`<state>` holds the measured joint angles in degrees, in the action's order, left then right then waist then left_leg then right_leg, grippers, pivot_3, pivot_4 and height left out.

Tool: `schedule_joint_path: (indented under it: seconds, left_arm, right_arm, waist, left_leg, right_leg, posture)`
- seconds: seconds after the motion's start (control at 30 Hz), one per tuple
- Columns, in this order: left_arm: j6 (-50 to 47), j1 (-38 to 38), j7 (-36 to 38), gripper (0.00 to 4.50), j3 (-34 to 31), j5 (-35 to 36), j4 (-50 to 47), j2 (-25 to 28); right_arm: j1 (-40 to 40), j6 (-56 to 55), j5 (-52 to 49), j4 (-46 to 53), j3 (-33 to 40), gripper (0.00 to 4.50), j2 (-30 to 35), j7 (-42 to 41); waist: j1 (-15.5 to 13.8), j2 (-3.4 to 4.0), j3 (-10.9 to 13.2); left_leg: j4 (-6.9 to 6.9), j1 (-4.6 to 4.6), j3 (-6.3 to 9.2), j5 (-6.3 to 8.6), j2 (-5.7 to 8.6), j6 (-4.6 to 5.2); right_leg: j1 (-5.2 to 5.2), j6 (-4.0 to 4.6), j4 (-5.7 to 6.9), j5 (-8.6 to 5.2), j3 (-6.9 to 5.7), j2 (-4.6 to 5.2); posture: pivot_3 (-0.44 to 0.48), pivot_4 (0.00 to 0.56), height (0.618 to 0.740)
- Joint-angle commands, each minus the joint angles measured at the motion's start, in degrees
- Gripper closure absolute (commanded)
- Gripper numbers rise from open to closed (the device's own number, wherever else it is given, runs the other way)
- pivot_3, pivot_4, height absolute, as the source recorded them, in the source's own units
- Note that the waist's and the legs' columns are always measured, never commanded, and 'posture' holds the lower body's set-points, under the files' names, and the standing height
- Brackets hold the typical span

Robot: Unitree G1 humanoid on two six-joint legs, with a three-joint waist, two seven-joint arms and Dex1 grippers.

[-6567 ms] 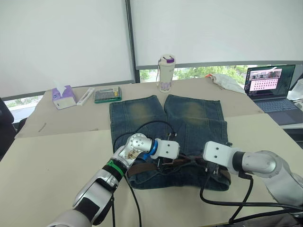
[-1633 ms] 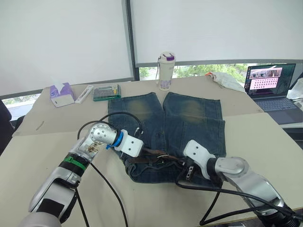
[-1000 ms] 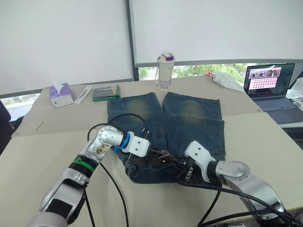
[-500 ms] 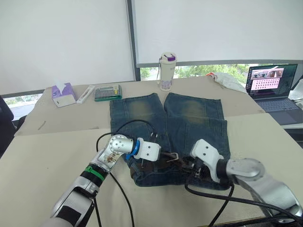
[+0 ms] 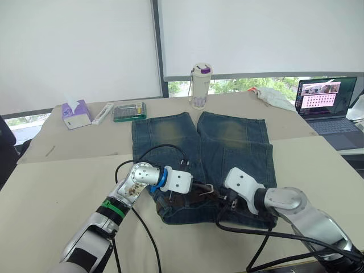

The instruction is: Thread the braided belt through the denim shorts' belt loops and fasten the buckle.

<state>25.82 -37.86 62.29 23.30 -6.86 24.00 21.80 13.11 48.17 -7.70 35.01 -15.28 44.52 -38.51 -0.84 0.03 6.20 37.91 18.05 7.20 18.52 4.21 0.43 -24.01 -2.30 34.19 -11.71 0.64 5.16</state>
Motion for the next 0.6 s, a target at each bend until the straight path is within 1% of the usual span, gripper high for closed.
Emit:
schedule_joint_path:
  seconds: [0.03,0.07,0.1,0.13,0.2,0.23,0.27,0.3,0.33,0.37,0.4,0.43,0.47,0.5,0.53,0.57,0.6]
  left_arm:
    - [-0.07,0.13,-0.66,4.5,0.27,0.28,-1.99,-0.56]
    - [-0.11,0.14,-0.76,4.5,0.3,0.28,-2.02,-0.64]
    - [-0.15,0.15,-0.84,4.5,0.32,0.28,-2.05,-0.68]
    - [-2.11,0.2,0.27,4.5,0.26,1.41,-2.39,-0.83]
    - [-6.22,0.37,2.3,4.5,-0.21,3.99,-3.67,-1.08]
    - [-10.0,0.64,3.18,4.5,-1.21,6.74,-5.45,-1.57]
    - [-14.91,1.05,4.6,4.12,-2.07,9.81,-7.93,-1.6]
    - [-18.63,1.44,5.62,3.73,-2.66,11.91,-9.95,-1.52]
    - [-24.03,2.01,6.0,3.43,-3.97,14.87,-12.59,-1.33]
    - [-30.4,2.66,5.5,3.1,-5.95,18.58,-15.39,-1.23]
    - [-39.24,3.48,5.25,2.79,-8.57,24.11,-18.91,-0.2]
    - [-48.33,5.23,6.55,2.44,-11.23,30.34,-22.79,2.61]
    - [-54.58,6.55,7.41,2.1,-12.97,34.45,-25.7,4.71]
    - [-59.78,9.51,8.5,2.45,-14.17,37.33,-27.8,7.79]
    - [-61.28,12.23,9.78,2.44,-13.87,37.67,-29.47,10.55]
    - [-60.25,15.24,10.76,2.57,-12.12,35.52,-30.72,13.43]
    - [-59.42,17.23,11.3,2.87,-10.79,34.03,-31.71,15.47]
  right_arm:
    - [0.46,-1.39,0.98,-0.34,0.25,2.48,-0.39,0.58]
    - [0.66,-1.46,1.21,-0.69,0.11,2.48,-0.75,0.82]
    - [0.79,-1.52,1.46,-0.93,-0.02,3.0,-0.95,0.9]
    - [0.81,-1.66,1.6,-1.0,-0.24,3.23,-0.92,0.65]
    - [0.63,-1.86,1.75,-0.99,-0.21,3.91,-1.02,0.59]
    - [0.48,-1.9,1.79,-0.91,-0.16,4.27,-0.99,0.6]
    - [0.33,-1.86,1.8,-0.78,-0.06,4.5,-0.94,0.58]
    - [0.2,-1.82,1.82,-0.63,-0.04,4.5,-0.91,0.56]
    - [0.03,-1.76,1.8,-0.41,0.14,4.5,-0.91,0.59]
    - [-0.22,-1.7,1.79,-0.14,0.4,4.5,-0.85,0.64]
    - [-0.62,-1.74,1.93,0.17,0.76,4.5,-0.45,0.63]
    - [-1.28,-1.87,2.09,0.6,1.51,4.5,0.1,0.68]
    - [-1.83,-1.98,2.23,0.96,2.04,4.5,0.48,0.72]
    - [-2.57,-2.09,2.43,1.36,2.77,4.5,1.07,0.75]
    - [-3.08,-2.26,2.61,1.65,3.25,4.5,1.53,0.74]
    - [-3.76,-2.4,2.62,2.06,4.04,4.5,1.96,0.74]
    - [-4.23,-2.53,2.57,2.33,4.59,4.5,2.26,0.76]
  waist:
    - [0.0,0.0,0.0]
    - [0.02,0.0,0.0]
    - [0.02,0.0,0.0]
    - [0.01,0.0,0.0]
    - [0.02,0.0,0.0]
    - [0.04,0.0,0.0]
    - [0.12,0.0,0.0]
    - [0.13,0.0,0.0]
    - [0.16,0.0,0.0]
    - [0.22,0.0,0.0]
    - [0.33,0.0,0.0]
    - [0.47,0.0,0.0]
    - [0.81,0.01,0.0]
    - [1.05,0.02,-0.01]
    - [1.48,0.06,-0.03]
    - [1.78,0.15,-0.08]
    - [1.81,0.21,-0.07]
  left_leg:
    - [0.0,0.0,0.0,0.0,-0.01,0.0]
    - [0.0,0.0,0.0,0.0,0.0,-0.01]
    - [0.0,0.0,0.0,-0.01,-0.02,-0.01]
    - [0.0,0.0,0.0,-0.01,-0.02,-0.01]
    - [0.0,0.01,0.0,-0.01,0.0,-0.02]
    - [0.0,0.01,0.0,-0.01,0.0,-0.01]
    - [0.01,0.01,0.0,0.0,0.0,0.0]
    - [0.01,0.02,0.0,0.01,0.0,0.02]
    - [0.01,0.03,0.01,0.01,-0.01,0.02]
    - [0.01,0.03,0.01,0.0,-0.01,0.02]
    - [0.01,0.03,0.01,0.01,-0.02,0.02]
    - [0.01,0.03,0.01,0.01,-0.03,0.02]
    - [0.01,0.03,0.02,0.02,-0.05,0.05]
    - [0.01,0.01,0.02,0.04,-0.08,0.07]
    - [0.0,-0.05,0.02,0.04,-0.1,0.07]
    - [-0.06,-0.17,0.01,0.04,-0.09,0.07]
    - [-0.13,-0.27,-0.02,0.07,-0.07,0.1]
  right_leg:
    - [0.01,0.0,0.0,0.0,0.0,-0.01]
    - [0.0,0.0,0.0,0.0,0.0,0.0]
    - [0.0,0.0,0.01,0.0,0.0,-0.01]
    - [-0.01,0.0,0.01,0.0,0.0,-0.01]
    - [-0.01,0.0,0.01,0.0,0.0,0.0]
    - [0.0,0.0,0.0,0.0,0.0,0.0]
    - [-0.01,0.0,0.01,0.0,0.0,0.0]
    - [-0.02,0.0,0.01,0.0,0.0,-0.01]
    - [-0.03,0.0,0.02,0.0,-0.01,-0.02]
    - [-0.04,0.0,0.03,0.0,-0.01,-0.03]
    - [-0.04,0.0,0.05,0.0,-0.01,-0.03]
    - [-0.06,0.0,0.08,0.0,0.0,-0.04]
    - [-0.08,0.0,0.12,0.0,0.01,-0.06]
    - [-0.12,-0.01,0.2,-0.02,0.03,-0.1]
    - [-0.13,-0.02,0.29,-0.03,0.04,-0.11]
    - [-0.11,-0.04,0.38,-0.1,0.08,-0.11]
    - [-0.1,-0.02,0.43,-0.17,0.15,-0.11]
  posture:
    - [0.0,0.15,0.74]
    - [0.0,0.15,0.74]
    - [0.0,0.15,0.74]
    - [0.0,0.15,0.74]
    - [0.0,0.15,0.74]
    - [0.0,0.15,0.74]
    - [0.0,0.15,0.74]
    - [0.0,0.15,0.74]
    - [0.0,0.15,0.74]
    - [0.0,0.15,0.74]
    - [0.0,0.15,0.74]
    - [0.0,0.15,0.74]
    - [0.0,0.15,0.74]
    - [0.0,0.15,0.74]
    - [0.0,0.15,0.74]
    - [0.0,0.15,0.74]
    - [0.0,0.15,0.74]
